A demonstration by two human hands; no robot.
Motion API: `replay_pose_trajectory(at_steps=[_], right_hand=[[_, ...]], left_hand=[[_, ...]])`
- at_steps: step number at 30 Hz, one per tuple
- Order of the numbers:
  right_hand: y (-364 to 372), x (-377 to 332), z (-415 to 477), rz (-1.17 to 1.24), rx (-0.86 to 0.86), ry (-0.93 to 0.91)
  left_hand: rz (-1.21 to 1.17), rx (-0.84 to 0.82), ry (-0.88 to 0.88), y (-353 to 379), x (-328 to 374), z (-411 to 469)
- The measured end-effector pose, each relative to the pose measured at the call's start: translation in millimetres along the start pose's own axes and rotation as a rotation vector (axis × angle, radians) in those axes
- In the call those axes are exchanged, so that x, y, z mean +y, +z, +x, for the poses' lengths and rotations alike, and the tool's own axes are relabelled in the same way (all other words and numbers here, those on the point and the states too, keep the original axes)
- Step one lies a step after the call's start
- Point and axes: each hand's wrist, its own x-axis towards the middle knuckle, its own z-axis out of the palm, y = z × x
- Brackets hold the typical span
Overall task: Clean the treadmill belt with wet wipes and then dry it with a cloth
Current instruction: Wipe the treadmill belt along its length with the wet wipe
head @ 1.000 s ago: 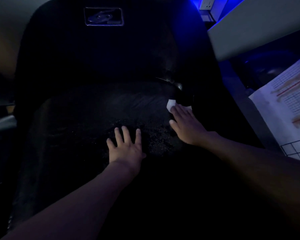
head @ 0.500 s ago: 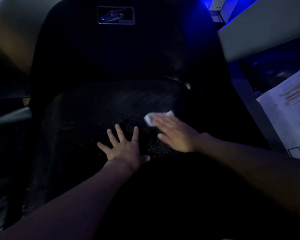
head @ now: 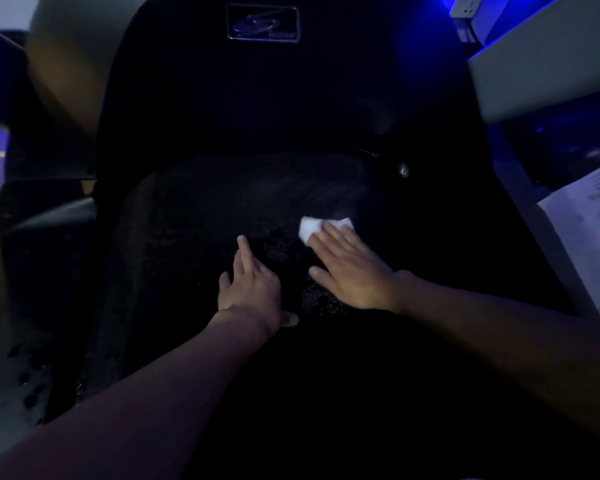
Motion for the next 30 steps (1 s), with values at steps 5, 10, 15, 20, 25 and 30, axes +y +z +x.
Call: replay_pose_trajectory(at_steps=[5,10,15,20,25,30], right_hand=[[-4.6,9.6,15.9,0.06,0.062,0.259],[-5.7,-14.0,13.9,0.03,0.027,-0.115],[-2.0,-36.1,25.9,0.016,-0.017,0.05],[-8.0,-20.2,37.5,0.106,0.06,0.173],[-1.7,-53.5,30.4,0.038,-0.05,-0.159],[-6.9,-48.1,51.9,0.047,0.002,0.149]], left_hand=[[-0.051,-0.026,-0.125,8.1,-8.3,-3.8],[-0.081,0.014,-0.084,1.1,-23.1,-3.9],[-0.062,0.108,-0.093,-0.2,-37.0,-5.2],[-0.178,0.035,-0.26,5.5,-40.7,-7.8],[-0.221,0.06,-0.276,11.0,-49.4,-10.1],[-0.224,0.101,-0.265,10.9,-64.3,-12.6]])
